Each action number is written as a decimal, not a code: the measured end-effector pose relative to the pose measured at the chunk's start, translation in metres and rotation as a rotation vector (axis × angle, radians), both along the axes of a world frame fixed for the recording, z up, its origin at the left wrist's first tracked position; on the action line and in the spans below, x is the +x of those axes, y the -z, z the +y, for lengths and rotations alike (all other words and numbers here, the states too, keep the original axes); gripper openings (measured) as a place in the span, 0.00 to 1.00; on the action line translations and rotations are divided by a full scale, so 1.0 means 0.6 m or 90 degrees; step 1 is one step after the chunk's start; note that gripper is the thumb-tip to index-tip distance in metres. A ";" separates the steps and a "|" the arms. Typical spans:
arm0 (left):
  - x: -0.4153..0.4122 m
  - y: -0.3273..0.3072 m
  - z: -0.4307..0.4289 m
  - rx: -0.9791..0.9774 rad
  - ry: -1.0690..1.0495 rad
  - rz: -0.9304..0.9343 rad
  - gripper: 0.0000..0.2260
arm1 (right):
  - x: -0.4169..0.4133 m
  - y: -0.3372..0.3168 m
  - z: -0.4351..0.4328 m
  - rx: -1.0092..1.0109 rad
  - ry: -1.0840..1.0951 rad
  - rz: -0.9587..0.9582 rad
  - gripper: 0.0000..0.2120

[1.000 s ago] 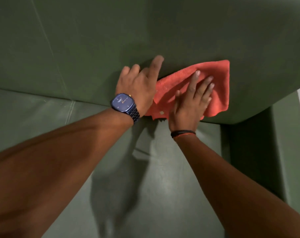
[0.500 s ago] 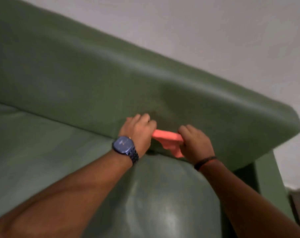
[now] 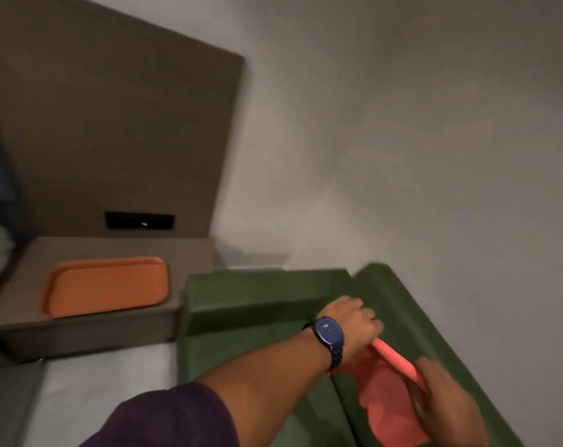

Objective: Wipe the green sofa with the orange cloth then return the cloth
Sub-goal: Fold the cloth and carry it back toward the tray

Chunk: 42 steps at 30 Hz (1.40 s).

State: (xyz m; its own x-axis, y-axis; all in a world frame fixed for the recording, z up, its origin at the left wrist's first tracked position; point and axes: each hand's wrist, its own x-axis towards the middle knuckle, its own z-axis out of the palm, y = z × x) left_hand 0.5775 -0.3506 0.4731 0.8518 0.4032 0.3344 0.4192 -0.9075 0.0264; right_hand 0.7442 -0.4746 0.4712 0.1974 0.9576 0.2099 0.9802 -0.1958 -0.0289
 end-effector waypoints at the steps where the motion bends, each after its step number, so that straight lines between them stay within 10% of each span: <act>1: -0.052 -0.024 0.033 0.000 -0.030 -0.017 0.05 | -0.037 -0.020 0.048 0.021 -0.025 -0.007 0.23; 13: -0.595 -0.198 0.264 0.034 -0.410 -0.044 0.08 | -0.483 -0.215 0.479 0.099 -0.439 -0.013 0.11; 26: -0.818 -0.155 0.451 0.018 -0.633 -0.002 0.06 | -0.736 -0.181 0.765 0.062 -0.617 0.058 0.07; 42: -0.959 0.282 0.643 -0.272 -0.633 0.147 0.09 | -0.887 0.269 0.950 -0.291 -0.555 0.167 0.15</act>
State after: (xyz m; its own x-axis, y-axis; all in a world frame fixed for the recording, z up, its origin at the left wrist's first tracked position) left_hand 0.0020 0.0349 0.3039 0.1076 0.9869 -0.1201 0.9916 -0.0978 0.0845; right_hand 0.2118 0.0954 0.3099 -0.6197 0.7680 -0.1615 0.7605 0.5369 -0.3651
